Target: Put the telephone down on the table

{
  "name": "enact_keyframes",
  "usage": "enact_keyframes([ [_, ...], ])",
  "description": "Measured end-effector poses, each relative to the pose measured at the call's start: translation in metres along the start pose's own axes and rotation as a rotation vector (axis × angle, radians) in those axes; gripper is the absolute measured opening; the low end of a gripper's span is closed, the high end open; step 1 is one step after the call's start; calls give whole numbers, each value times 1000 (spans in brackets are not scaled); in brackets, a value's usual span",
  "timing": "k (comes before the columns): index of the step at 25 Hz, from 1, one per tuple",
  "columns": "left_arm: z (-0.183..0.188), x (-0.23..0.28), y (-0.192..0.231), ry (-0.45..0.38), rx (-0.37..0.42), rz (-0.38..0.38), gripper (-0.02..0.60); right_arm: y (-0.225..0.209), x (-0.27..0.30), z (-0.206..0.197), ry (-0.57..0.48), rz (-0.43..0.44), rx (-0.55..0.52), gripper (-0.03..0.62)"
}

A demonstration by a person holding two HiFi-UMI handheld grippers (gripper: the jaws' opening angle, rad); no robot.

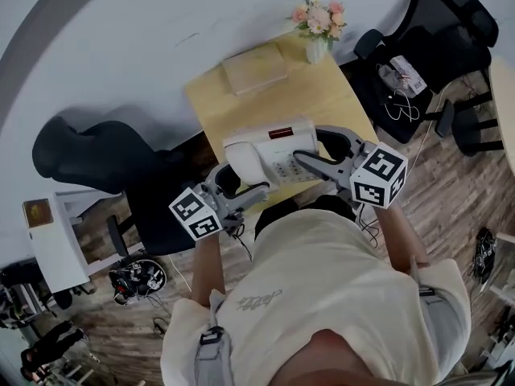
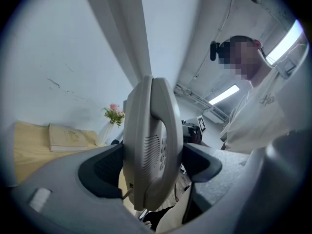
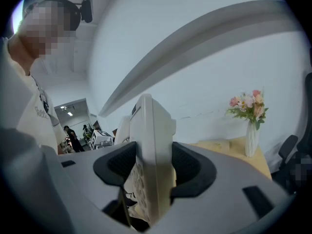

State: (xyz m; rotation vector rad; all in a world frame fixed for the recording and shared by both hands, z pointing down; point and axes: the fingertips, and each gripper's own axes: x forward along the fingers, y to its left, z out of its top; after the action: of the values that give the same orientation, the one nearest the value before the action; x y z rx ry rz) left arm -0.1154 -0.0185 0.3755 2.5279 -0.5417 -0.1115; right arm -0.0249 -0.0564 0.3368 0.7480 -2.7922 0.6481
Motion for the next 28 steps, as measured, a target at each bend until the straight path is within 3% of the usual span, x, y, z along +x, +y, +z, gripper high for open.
enact_keyframes([
  [6,18,-9,40,-7,-23,56,379,-21,45,12,35,51,16,230],
  [12,18,-6,54,-10,-43,149,379,-38,62,10,61,141,36,230],
  [19,10,16,75,-11,-67,257,379,-76,73,4,96,252,45,230],
  [28,-13,51,106,-31,-150,332,379,-127,83,-17,147,321,78,230],
])
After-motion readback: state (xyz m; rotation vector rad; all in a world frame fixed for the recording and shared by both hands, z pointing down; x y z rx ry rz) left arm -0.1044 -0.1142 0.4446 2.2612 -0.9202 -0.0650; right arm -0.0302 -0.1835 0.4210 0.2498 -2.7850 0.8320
